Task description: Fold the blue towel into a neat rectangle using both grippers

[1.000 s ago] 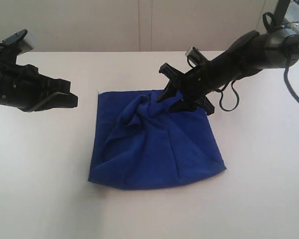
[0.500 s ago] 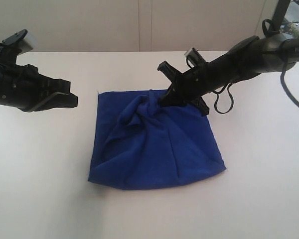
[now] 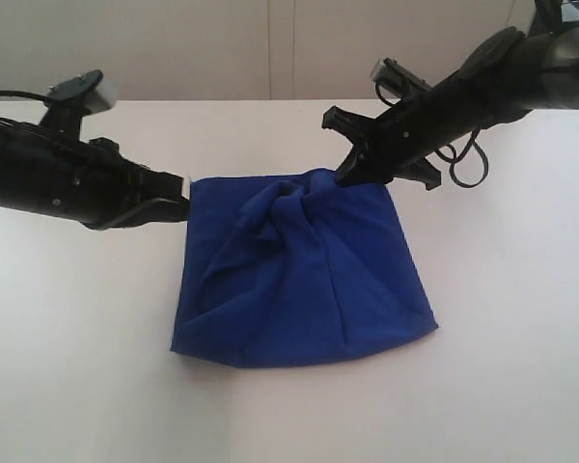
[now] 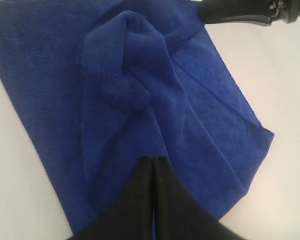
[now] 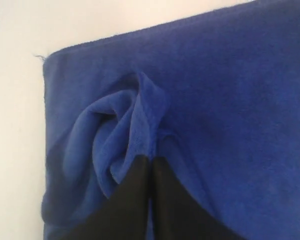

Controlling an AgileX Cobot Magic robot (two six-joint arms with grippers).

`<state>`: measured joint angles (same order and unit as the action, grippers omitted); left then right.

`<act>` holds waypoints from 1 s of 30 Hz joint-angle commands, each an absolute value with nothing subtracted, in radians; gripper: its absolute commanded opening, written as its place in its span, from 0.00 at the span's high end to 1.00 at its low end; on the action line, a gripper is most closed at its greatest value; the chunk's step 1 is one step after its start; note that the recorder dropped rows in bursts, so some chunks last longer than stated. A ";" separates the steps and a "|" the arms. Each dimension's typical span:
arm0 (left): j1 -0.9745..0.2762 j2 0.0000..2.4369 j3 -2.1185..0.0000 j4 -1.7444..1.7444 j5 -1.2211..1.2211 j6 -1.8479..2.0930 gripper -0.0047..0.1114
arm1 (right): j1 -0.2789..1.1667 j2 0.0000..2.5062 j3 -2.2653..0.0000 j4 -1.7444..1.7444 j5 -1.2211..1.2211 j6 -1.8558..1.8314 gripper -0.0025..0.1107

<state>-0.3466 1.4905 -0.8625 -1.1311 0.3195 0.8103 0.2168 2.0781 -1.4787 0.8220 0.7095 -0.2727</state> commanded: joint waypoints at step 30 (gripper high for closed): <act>-0.560 1.897 -1.139 -1.000 -0.044 0.920 0.56 | 0.208 2.075 -1.478 0.743 0.707 -0.287 0.98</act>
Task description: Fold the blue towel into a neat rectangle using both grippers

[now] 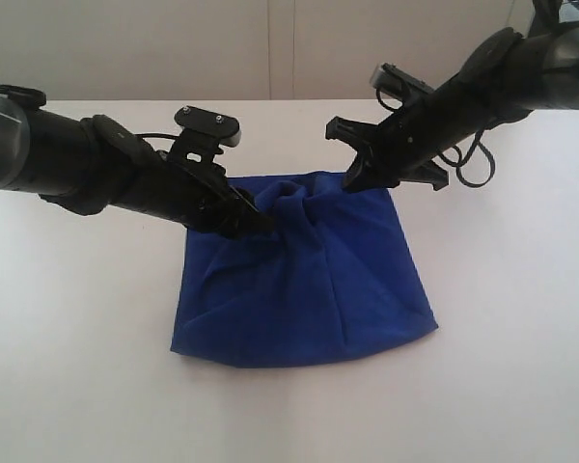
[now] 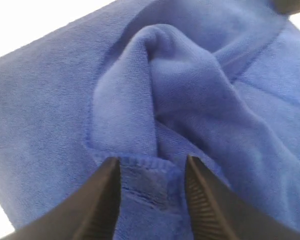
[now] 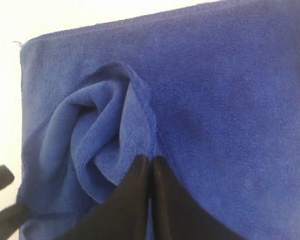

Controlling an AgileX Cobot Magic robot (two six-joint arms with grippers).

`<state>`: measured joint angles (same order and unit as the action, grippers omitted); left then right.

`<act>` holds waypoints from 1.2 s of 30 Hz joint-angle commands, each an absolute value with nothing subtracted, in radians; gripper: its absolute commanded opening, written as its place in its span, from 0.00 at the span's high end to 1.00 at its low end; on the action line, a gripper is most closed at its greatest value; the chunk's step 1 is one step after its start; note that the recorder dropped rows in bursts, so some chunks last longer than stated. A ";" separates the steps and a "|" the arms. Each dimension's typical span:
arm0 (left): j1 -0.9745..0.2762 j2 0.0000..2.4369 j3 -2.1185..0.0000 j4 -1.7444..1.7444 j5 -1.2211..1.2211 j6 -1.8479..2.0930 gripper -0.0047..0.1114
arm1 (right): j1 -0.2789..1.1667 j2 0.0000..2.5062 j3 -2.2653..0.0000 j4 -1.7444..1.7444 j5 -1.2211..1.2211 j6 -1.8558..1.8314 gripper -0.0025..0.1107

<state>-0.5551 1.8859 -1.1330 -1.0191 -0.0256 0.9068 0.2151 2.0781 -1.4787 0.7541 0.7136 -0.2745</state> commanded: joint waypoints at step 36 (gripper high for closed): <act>-0.558 1.323 -1.165 -0.730 0.593 0.584 0.96 | 0.178 1.546 -1.476 0.370 1.163 -0.450 0.98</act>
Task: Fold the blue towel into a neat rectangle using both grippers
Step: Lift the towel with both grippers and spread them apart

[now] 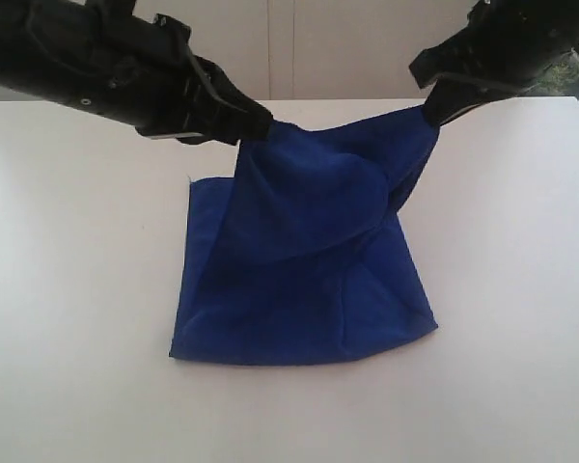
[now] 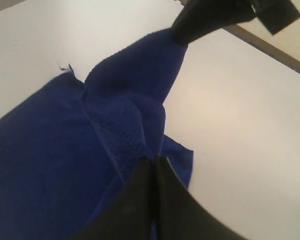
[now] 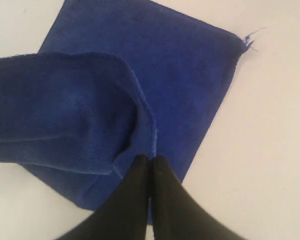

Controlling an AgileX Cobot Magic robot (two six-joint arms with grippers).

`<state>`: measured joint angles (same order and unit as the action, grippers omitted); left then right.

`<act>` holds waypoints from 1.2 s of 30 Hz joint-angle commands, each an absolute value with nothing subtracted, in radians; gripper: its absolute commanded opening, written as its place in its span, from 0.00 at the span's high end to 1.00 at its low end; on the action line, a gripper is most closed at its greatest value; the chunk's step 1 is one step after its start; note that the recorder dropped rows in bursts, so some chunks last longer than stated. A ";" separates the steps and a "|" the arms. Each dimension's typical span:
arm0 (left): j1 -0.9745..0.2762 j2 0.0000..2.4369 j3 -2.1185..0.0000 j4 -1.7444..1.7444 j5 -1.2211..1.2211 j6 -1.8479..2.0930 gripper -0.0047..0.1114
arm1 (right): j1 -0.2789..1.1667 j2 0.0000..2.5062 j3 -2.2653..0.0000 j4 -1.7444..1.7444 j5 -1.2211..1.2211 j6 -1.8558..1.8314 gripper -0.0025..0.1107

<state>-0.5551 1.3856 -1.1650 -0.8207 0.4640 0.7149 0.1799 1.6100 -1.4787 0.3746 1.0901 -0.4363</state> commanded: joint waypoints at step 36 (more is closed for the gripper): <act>-0.560 1.046 -1.165 -0.645 1.020 0.259 0.96 | 0.178 0.900 -1.162 0.452 1.221 -0.424 0.98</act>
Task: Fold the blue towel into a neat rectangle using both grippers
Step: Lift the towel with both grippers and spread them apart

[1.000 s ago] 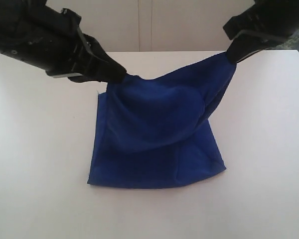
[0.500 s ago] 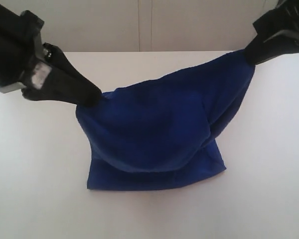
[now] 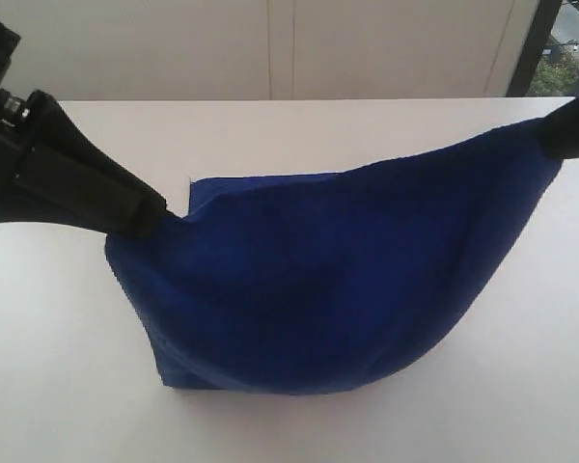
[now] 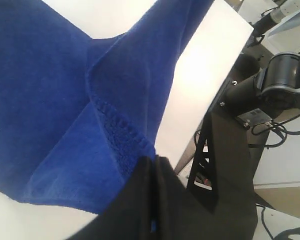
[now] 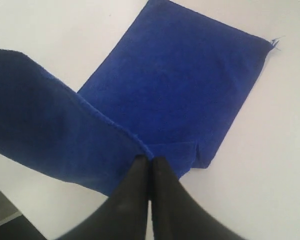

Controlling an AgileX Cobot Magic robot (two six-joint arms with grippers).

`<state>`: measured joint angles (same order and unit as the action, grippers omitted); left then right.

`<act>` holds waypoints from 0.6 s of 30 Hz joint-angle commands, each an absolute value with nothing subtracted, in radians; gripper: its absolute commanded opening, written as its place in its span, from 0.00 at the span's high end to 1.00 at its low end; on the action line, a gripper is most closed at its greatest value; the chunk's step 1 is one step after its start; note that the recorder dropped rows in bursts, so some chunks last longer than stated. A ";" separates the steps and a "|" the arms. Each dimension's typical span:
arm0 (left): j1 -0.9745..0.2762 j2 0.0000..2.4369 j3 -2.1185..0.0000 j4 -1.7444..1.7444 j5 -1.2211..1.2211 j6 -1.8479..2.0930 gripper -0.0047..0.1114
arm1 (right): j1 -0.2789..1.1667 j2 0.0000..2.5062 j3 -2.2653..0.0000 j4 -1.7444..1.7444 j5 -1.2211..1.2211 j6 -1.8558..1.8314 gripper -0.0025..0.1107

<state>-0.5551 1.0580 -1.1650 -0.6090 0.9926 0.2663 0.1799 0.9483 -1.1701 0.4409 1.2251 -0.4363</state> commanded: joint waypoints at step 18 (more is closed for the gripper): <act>-0.560 1.048 -1.059 -0.668 0.879 0.286 0.96 | 0.178 0.835 -1.069 0.450 1.221 -0.389 0.98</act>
